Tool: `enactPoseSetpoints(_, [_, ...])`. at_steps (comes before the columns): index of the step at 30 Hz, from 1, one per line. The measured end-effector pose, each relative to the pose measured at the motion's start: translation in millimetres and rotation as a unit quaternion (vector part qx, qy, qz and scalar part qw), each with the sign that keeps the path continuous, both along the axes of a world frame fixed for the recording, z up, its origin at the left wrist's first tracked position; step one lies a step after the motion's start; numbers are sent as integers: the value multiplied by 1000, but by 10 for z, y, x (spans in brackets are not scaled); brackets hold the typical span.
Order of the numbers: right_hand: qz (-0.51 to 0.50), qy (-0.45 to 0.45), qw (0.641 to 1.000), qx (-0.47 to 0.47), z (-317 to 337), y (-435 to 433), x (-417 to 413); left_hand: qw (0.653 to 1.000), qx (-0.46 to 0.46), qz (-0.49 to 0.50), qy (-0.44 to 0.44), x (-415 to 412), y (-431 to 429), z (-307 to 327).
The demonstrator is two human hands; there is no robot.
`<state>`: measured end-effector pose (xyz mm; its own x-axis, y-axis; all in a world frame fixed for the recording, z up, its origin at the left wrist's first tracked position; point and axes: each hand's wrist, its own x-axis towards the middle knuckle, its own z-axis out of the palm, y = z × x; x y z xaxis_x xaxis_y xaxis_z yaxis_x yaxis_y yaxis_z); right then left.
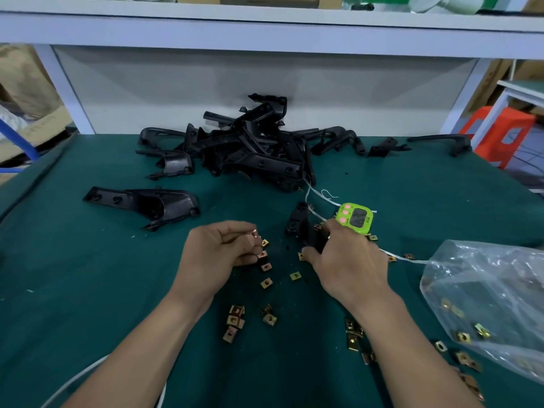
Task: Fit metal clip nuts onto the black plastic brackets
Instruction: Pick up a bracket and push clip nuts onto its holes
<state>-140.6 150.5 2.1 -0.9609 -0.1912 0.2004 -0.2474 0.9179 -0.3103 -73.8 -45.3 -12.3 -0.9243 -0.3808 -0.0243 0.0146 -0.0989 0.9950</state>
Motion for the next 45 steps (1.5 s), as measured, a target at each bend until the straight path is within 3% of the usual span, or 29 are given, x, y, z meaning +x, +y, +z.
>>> enactPoseSetpoints(8, [11,12,1000,-21,72,51,49,1000,-19,-19,2,36,-8,40])
enactPoseSetpoints(15, [31,80,996,-27,82,37,57,999,25,-43,-17,61,9,77])
enactPoseSetpoints(25, [79,88,992,-46,-9,-78,81,990,58,-130,-21,98,46,130])
enactPoseSetpoints(38, [95,73,993,-13,-21,-82,96,991,41,-121,-32,117,72,150])
enactPoseSetpoints(45, [108,54,993,-12,-19,-120,133,996,36,-67,-44,135,132,167])
